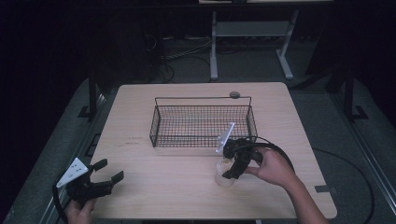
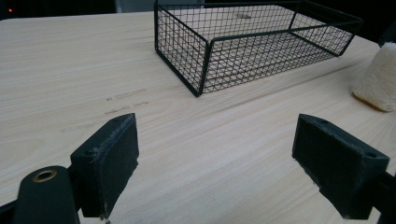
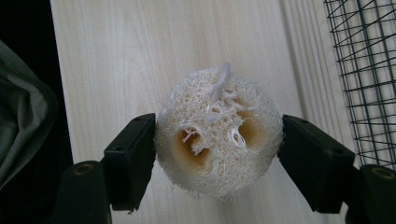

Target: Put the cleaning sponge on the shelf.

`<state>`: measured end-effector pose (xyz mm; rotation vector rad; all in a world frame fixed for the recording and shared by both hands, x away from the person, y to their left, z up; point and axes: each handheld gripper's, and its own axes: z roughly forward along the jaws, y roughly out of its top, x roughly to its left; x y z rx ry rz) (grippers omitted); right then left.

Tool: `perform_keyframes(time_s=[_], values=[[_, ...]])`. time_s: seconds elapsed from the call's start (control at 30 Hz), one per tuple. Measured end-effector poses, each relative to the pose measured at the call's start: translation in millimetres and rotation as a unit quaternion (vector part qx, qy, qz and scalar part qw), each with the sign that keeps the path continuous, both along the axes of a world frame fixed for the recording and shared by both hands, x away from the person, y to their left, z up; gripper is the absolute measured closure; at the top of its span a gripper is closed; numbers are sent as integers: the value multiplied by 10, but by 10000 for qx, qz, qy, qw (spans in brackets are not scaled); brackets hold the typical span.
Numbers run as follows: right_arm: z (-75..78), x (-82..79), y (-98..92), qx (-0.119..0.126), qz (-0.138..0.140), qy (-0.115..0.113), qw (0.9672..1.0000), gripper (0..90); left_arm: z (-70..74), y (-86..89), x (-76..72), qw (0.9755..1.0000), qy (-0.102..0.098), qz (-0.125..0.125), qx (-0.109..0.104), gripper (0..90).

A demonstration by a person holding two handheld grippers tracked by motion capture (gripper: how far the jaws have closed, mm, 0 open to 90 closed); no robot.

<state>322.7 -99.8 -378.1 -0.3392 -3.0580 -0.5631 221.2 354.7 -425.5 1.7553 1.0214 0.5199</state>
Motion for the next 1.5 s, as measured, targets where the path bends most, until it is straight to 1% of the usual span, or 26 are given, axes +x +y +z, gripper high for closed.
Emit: perform_keyframes(time_s=[0.1,0.2,0.37,0.4,0.53,0.67,1.0,1.2,1.4,1.5], values=[[34,8,-18,97,-30,11,9999,283,1,-1,-1,10000,-3,3,-6,138],[59,19,-37,84,-47,13,10000,284,0,-2,-1,10000,-1,7,8,138],[151,31,-53,101,-68,-42,9999,285,3,3,-2,10000,-7,7,9,138],[182,43,-58,147,-51,-60,9999,285,3,3,-3,10000,-7,7,7,138],[242,67,-66,151,-79,-75,9998,285,3,2,-3,10000,-7,8,11,138],[319,103,-74,221,-94,-85,9997,285,3,2,-3,10000,-7,5,5,138],[511,185,-40,195,-81,-191,9996,286,6,6,-6,10000,-25,18,-6,138],[595,239,0,175,-71,-193,9996,286,10,17,-11,10000,-24,28,-8,138],[669,297,27,231,-63,-222,9995,286,12,14,-13,10000,-29,19,-18,138],[712,333,37,185,-70,-241,9995,286,13,13,-13,10000,-34,24,-20,138]])
